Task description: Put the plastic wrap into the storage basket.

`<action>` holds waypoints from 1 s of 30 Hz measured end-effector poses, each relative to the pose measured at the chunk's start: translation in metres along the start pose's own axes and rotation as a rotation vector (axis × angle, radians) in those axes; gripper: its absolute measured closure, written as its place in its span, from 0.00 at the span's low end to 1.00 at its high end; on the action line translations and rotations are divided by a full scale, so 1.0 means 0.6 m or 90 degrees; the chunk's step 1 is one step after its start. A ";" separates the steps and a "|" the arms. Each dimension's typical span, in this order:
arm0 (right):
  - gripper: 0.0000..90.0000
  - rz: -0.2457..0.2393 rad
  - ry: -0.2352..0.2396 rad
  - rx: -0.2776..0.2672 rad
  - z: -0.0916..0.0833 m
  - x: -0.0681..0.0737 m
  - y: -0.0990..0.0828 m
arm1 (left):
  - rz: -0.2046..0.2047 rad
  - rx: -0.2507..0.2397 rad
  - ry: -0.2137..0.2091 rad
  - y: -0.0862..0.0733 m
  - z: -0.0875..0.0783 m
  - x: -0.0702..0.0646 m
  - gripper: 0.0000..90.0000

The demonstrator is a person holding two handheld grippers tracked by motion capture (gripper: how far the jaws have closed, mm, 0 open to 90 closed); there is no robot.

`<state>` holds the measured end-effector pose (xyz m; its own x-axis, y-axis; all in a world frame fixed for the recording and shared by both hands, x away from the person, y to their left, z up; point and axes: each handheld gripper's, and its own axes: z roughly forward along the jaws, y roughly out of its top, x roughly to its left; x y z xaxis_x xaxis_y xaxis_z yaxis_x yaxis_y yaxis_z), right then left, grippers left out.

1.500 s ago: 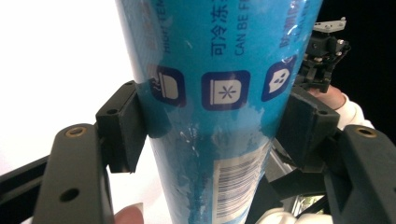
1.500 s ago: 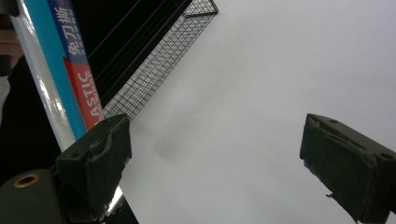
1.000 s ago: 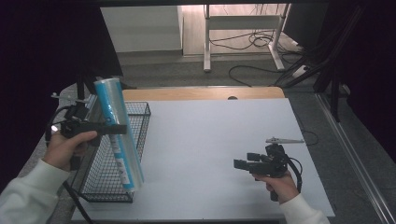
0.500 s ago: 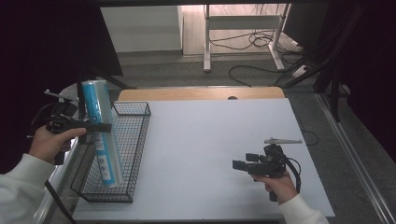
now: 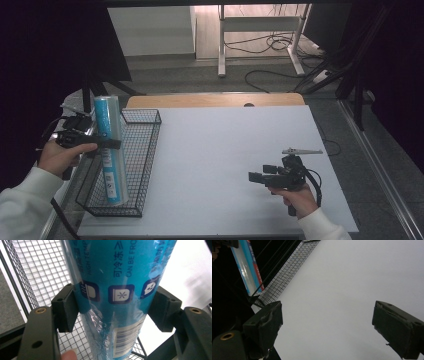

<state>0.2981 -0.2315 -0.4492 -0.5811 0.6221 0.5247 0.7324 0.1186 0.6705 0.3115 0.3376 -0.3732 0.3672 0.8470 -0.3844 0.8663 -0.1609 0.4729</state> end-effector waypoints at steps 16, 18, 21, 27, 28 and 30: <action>0.11 0.008 -0.006 0.005 0.004 -0.005 -0.001 | -0.039 -0.001 0.003 0.003 0.063 0.033 0.36; 0.11 0.009 -0.006 0.005 0.004 -0.005 -0.001 | -0.047 -0.009 0.002 0.004 0.069 0.037 0.36; 0.11 0.012 -0.008 0.005 0.004 -0.006 -0.001 | -0.064 -0.017 0.003 0.008 0.082 0.044 0.36; 0.11 0.017 -0.011 0.004 0.005 -0.010 -0.002 | -0.092 -0.028 -0.001 0.015 0.109 0.057 0.36; 0.11 0.018 -0.012 0.004 0.005 -0.011 -0.002 | -0.105 -0.035 -0.002 0.015 0.117 0.062 0.36; 0.11 0.018 -0.012 0.005 0.005 -0.012 -0.002 | -0.113 -0.038 -0.003 0.015 0.122 0.066 0.36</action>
<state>0.3022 -0.2336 -0.4555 -0.5539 0.6395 0.5332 0.7509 0.1070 0.6517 0.3587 0.3325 -0.4424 0.2119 0.8566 -0.4704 0.8959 0.0221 0.4438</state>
